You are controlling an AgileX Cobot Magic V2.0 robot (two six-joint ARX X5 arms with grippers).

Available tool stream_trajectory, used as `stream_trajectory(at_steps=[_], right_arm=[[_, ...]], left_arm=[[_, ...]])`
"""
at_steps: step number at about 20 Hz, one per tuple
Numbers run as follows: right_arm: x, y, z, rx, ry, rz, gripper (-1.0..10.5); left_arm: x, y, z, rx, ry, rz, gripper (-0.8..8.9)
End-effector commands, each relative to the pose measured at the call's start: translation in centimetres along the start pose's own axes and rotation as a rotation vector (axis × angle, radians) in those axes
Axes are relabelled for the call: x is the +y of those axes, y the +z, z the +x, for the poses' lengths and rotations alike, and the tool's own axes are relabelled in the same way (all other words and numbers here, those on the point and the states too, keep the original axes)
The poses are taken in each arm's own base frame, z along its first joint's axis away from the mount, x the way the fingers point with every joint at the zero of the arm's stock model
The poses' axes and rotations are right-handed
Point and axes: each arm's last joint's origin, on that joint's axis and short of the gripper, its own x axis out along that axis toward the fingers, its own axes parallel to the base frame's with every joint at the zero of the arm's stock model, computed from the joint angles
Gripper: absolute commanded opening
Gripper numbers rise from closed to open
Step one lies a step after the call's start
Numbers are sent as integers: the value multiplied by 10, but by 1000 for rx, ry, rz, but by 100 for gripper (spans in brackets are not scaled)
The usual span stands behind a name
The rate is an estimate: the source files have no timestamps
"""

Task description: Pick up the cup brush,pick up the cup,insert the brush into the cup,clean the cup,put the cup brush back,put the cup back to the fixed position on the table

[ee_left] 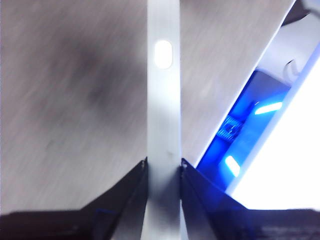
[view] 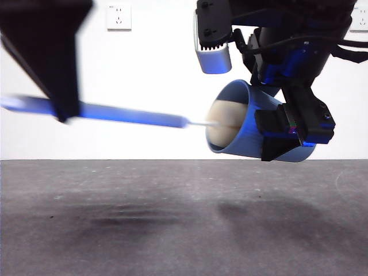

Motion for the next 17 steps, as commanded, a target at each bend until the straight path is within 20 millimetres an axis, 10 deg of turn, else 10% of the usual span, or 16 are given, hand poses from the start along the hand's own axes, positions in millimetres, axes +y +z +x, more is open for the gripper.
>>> stream_trajectory(at_steps=[1, 11, 17], right_arm=[[-3, -2, 3, 16, -2, 101, -13], [-27, -23, -12, -25, -86, 615, -13], [-51, -49, -59, -296, -59, 1090, -13]], left_arm=[[1, -14, -17, -6, 39, -47, -9], [10, -47, -53, -99, 206, -311, -9], [33, -33, 10, -271, 232, -648, -9]])
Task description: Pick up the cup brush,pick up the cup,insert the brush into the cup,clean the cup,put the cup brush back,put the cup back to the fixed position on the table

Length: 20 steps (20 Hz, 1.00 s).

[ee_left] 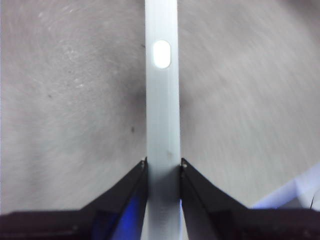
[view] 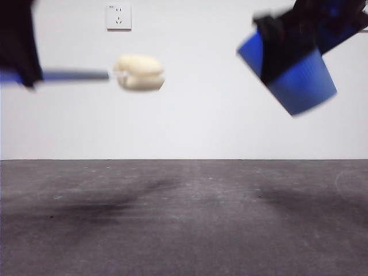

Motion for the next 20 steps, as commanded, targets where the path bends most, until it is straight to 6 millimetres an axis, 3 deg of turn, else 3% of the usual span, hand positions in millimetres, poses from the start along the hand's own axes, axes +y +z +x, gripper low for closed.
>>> stream_trajectory(at_steps=[1, 5, 10, 16, 20], right_arm=[[-11, 7, -17, -106, 54, 241, -13], [-21, 10, -36, -211, 125, 360, -13], [-22, 10, -38, -214, 125, 362, -12], [-21, 10, -37, -206, 130, 396, -13], [-20, 8, -36, -184, 132, 401, -13]], left_arm=[[2, 0, 34, -11, 21, -146, -9], [-1, 15, 79, -48, 32, -217, -9], [-4, 18, 130, 1, -2, -259, -9], [-1, 13, 166, 41, -2, -312, -9], [0, 10, 175, 61, 10, -332, -9]])
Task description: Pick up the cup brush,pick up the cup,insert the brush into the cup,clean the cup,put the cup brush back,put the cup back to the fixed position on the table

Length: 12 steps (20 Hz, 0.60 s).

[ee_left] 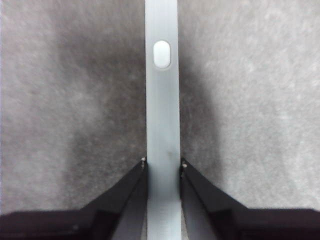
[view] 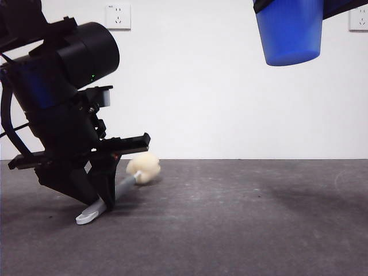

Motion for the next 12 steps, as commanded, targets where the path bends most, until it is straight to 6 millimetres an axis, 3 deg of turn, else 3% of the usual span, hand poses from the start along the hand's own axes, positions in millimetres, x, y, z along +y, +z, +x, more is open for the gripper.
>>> stream_trajectory(at_steps=[1, 5, 8, 12], right_arm=[[1, 2, 1, -7, 2, 20, -13], [1, 1, 2, 3, 2, 33, -13], [2, -2, 6, 29, -2, 32, -13], [6, -5, 16, 54, -6, 22, -13]], left_arm=[[1, 0, 3, 0, 4, -36, -9], [1, -1, 3, 8, -17, -60, 26], [0, -1, 3, 30, -51, -59, 300], [0, -4, 1, 61, -53, -52, 324]])
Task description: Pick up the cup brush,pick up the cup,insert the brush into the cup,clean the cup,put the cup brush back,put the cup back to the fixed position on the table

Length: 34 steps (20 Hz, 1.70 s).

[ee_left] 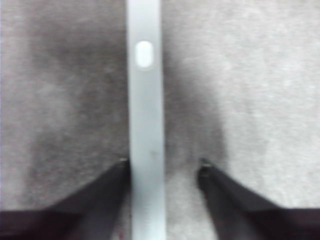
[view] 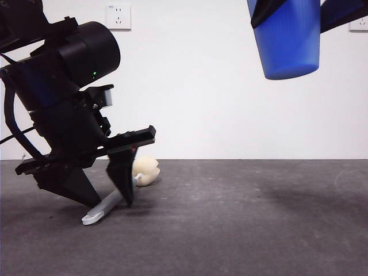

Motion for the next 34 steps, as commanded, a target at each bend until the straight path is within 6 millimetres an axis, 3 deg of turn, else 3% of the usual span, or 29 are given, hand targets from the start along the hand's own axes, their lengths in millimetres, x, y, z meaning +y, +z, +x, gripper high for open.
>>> stream_trajectory(at_steps=[1, 5, 10, 16, 19, 23, 30, 32, 34], right_arm=[[3, 0, 8, -3, 1, 15, -13], [4, -13, 35, -32, 0, 42, -13], [-10, -51, 77, -57, -8, 93, -13], [-34, -76, 129, -84, 11, 124, -13], [-42, -91, 151, -75, -13, 131, -13], [-46, -105, 168, -81, -6, 91, -13], [-48, -118, 178, -51, 5, 56, -4], [-48, -119, 178, -50, 3, 56, 76], [-47, -118, 178, -51, 5, 58, 282]], left_arm=[[4, -5, 1, 37, 29, -1, 324], [3, -2, -16, 20, 20, 6, 324], [4, 3, -66, -41, -15, 68, 324], [11, -1, -130, -147, -66, 126, 323], [14, -4, -148, -187, -79, 143, 323], [16, -7, -155, -196, -80, 147, 324], [16, -7, -155, -197, -80, 147, 323], [16, -7, -155, -197, -79, 147, 324], [16, -7, -155, -196, -79, 147, 323]])
